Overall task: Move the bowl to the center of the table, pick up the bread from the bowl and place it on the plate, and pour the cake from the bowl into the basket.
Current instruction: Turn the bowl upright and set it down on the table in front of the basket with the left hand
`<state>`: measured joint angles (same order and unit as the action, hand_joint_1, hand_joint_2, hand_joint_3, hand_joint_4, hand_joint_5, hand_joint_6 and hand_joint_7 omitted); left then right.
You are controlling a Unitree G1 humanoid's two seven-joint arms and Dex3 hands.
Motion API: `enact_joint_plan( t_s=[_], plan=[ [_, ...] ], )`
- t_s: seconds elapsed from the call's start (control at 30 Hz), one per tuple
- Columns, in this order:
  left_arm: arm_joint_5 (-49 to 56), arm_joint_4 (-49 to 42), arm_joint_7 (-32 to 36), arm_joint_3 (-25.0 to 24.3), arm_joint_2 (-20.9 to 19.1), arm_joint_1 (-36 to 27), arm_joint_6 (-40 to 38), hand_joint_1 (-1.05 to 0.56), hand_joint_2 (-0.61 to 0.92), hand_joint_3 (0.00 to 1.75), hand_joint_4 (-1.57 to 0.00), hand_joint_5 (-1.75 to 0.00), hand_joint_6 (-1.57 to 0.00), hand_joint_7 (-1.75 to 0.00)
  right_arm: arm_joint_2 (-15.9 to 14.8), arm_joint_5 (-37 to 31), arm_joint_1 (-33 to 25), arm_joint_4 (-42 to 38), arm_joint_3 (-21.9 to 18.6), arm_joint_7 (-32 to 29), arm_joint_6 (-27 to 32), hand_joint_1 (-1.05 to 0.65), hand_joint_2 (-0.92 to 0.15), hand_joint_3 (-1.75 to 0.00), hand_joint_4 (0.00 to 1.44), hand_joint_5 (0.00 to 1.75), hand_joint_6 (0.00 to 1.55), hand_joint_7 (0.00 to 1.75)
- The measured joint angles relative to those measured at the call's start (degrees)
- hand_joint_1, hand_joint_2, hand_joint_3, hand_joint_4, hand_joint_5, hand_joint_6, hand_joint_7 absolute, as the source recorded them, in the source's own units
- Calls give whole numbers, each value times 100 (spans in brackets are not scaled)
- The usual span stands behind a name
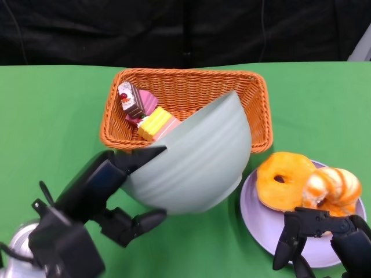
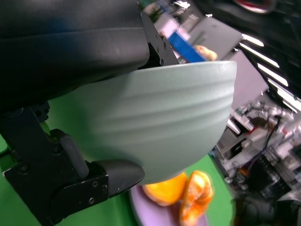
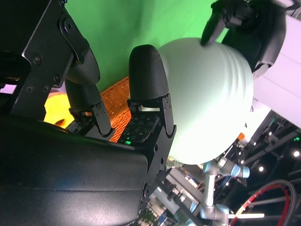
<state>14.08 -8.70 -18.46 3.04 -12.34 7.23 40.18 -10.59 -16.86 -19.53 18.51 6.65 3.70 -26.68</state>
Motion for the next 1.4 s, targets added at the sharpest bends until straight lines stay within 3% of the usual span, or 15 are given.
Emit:
enact_joint_plan(
  t_s=[0.13, 0.2, 0.37, 0.57, 0.6, 0.63, 0.8, 0.83, 0.9, 0.97, 1.03, 1.07, 1.17, 1.23, 1.4],
  plan=[
    [431, -142, 322, 30, -225, -49, 425, -8, 21, 172, -99, -175, -82, -175, 3, 7, -18, 9, -1, 0, 22, 32, -5, -175, 104, 169, 97, 137],
    [1200, -266, 910, 20, -385, -47, 815, -6, 25, 150, -98, -175, -79, -175, 12, 5, -10, 12, 5, 0, 23, 33, -5, -175, 104, 169, 97, 137],
    [3398, -608, 2657, 104, -1096, 32, 1620, -9, 30, 137, -97, -175, -77, -175, 14, 8, -8, 14, 3, 0, 22, 33, -5, -175, 104, 170, 96, 138],
    [3903, -792, 3532, 378, -1294, 132, 1615, -9, 31, 136, -97, -175, -77, -175, 16, 9, -9, 20, 4, 0, 22, 34, -5, -175, 104, 170, 96, 138],
    [4199, -788, 3848, 517, -1357, 188, 1514, -13, 41, 103, -98, -175, -76, -175, 17, 11, -18, 26, 1, -1, 23, 34, -6, -175, 104, 170, 96, 138],
    [4620, -789, 4208, 694, -1461, 259, 1372, -14, 47, 86, -99, -175, -77, -175, 21, 11, -18, 38, 8, 0, 23, 34, -6, -175, 104, 170, 96, 138],
    [6215, -1024, 5623, 1750, -1914, 511, 576, -19, 67, 35, -97, -175, -75, -175, 37, 19, -35, 109, 15, -1, 24, 35, -7, -175, 103, 170, 96, 138],
    [6182, -1072, 5611, 1869, -1947, 542, 533, -22, 72, 20, -87, -173, -81, -129, 42, 18, -37, 111, 17, -1, 24, 35, -7, -175, 103, 170, 96, 139],
    [5892, -1107, 5303, 2023, -2016, 590, 558, -25, 80, 8, -78, -160, -85, -87, 54, 18, -37, 112, 23, -1, 23, 36, -7, -175, 103, 170, 96, 139],
    [5229, -1072, 4514, 2095, -2075, 594, 610, -26, 90, 6, -80, -93, -84, -33, 64, 18, -37, 113, 28, -1, 23, 36, -7, -175, 103, 170, 96, 139],
    [4509, -946, 3598, 2127, -2137, 579, 599, -40, 91, 9, -64, -60, -68, -12, 67, 16, -34, 116, 31, -1, 23, 36, -6, -175, 103, 170, 96, 139],
    [4179, -842, 3147, 2129, -2167, 560, 541, -45, 92, 11, -58, -47, -62, -6, 69, 14, -34, 116, 32, -1, 24, 35, -6, -175, 103, 170, 96, 139],
    [3196, -377, 1805, 2130, -2269, 446, 246, -48, 92, 12, -55, -39, -57, -2, 75, 13, -36, 137, 34, -1, 36, 35, -6, -175, 103, 170, 96, 139],
    [2698, -9, 959, 2130, -2344, 381, -121, -76, 92, 23, -33, -24, -36, 0, 77, 14, -36, 145, 35, -1, 46, 35, -6, -175, 103, 170, 96, 140],
    [1120, 1026, -992, 2044, -2508, 189, -1234, -89, 92, 30, -23, -18, -29, 0, 88, 18, -31, 159, 37, -3, 44, 36, -7, -175, 104, 171, 96, 140]
  ],
)
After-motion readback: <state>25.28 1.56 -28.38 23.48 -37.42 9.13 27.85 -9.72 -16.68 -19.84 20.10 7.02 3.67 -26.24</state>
